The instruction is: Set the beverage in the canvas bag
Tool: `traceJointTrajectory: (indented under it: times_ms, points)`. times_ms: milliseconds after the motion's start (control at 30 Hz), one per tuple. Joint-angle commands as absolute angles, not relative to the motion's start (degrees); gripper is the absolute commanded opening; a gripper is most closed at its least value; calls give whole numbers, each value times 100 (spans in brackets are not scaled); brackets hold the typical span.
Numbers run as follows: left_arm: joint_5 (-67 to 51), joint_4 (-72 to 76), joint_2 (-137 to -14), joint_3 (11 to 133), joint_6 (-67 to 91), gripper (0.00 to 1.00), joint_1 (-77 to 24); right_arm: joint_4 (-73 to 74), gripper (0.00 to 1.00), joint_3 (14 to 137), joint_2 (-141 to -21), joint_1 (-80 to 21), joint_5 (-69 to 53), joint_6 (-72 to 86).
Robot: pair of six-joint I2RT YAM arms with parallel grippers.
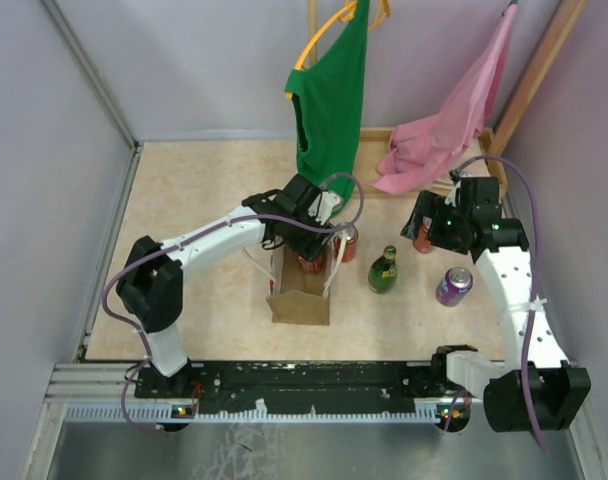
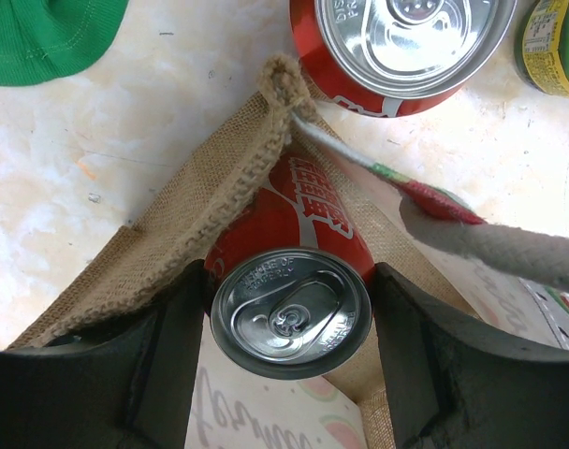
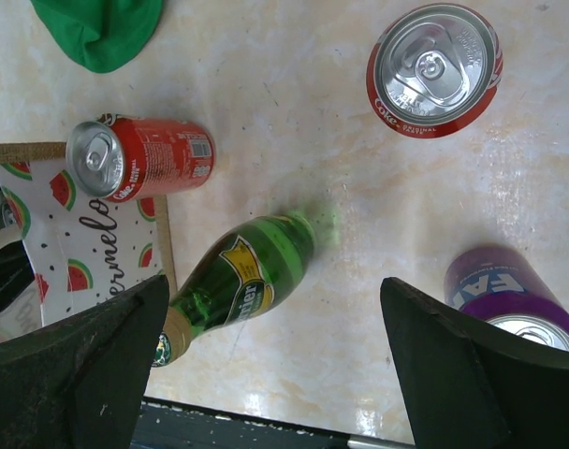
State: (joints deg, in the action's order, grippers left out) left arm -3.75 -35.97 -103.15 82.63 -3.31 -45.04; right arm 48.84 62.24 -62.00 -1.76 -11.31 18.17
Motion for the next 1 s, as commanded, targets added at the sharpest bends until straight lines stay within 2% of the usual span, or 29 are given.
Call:
traceJointTrajectory:
  times_ms: [0, 133, 300, 400, 467, 567, 733, 967]
  points:
    - [-449, -3295, -10360, 8564, -226, 0, -4561, 4719, 95, 6205, -6054, -220, -1222, 1811]
    - [-481, -3249, -10464, 8627, -189, 3, -4557, 4743, 95, 6190, -6025, -220, -1208, 1821]
    - [-505, -3252, -10534, 8735, -189, 37, -4570, 4755, 95, 6179, -5995, -220, -1202, 1836]
    - [-492, -3237, -10501, 8753, -185, 48, -4570, 4746, 95, 6164, -5987, -220, -1208, 1845]
    - [-488, -3241, -10482, 8753, -176, 51, -4569, 4723, 95, 6154, -5993, -220, -1224, 1859]
    - [-487, -3241, -10447, 8745, -166, 60, -4579, 4700, 95, 6135, -5988, -219, -1241, 1876]
    - [-518, -3235, -10352, 8735, -152, 82, -4579, 4686, 95, 6131, -5995, -220, -1247, 1890]
    - [-479, -3199, -10260, 8734, -150, 94, -4582, 4689, 95, 6129, -6002, -220, -1235, 1912]
